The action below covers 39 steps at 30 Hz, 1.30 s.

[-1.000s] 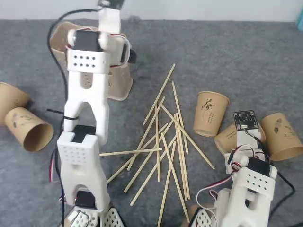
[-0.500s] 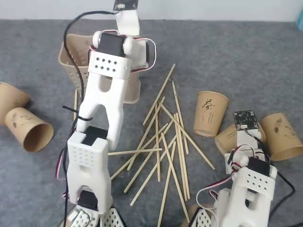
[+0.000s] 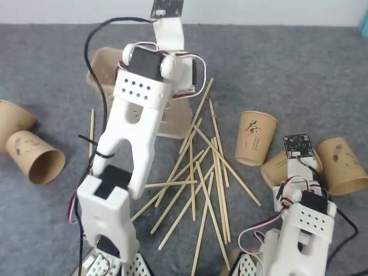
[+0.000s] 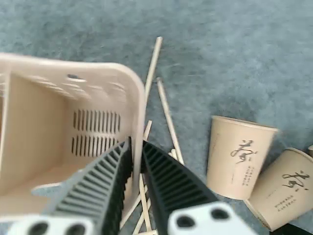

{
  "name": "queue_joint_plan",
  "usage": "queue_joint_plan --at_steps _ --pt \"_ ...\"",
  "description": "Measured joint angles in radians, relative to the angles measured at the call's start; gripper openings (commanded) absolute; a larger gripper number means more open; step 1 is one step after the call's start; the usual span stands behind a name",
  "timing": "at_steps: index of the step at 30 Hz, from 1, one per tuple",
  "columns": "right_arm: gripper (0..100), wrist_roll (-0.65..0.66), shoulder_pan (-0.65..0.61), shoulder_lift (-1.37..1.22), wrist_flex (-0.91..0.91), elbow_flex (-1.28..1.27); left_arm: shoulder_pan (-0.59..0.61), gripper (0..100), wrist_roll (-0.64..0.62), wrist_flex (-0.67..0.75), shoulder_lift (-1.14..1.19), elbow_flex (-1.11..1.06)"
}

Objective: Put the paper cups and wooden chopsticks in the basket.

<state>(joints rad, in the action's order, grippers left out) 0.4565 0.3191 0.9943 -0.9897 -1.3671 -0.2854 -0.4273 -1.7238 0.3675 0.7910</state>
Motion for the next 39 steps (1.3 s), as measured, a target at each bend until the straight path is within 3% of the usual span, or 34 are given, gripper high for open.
queue_joint_plan --at_steps 5,13,21,26,34,39 --pt "1.5 0.000 0.000 0.000 0.000 0.000 -0.006 1 0.000 -0.002 -0.026 -0.002" --pt "1.5 0.000 0.000 0.000 0.000 0.000 -0.006 1 0.130 -0.003 -0.026 -0.002" --pt "1.5 0.000 0.000 0.000 0.000 0.000 0.089 1 0.287 -0.003 -0.038 -0.012" --pt "1.5 0.000 0.000 0.000 0.000 0.000 0.129 1 0.354 -0.003 -0.038 -0.129" --pt "1.6 0.000 0.000 0.000 0.000 0.000 0.130 1 0.368 -0.003 -0.038 -0.175" --pt "1.6 0.000 0.000 0.000 0.000 0.000 0.110 10 0.368 -0.003 -0.038 -0.137"
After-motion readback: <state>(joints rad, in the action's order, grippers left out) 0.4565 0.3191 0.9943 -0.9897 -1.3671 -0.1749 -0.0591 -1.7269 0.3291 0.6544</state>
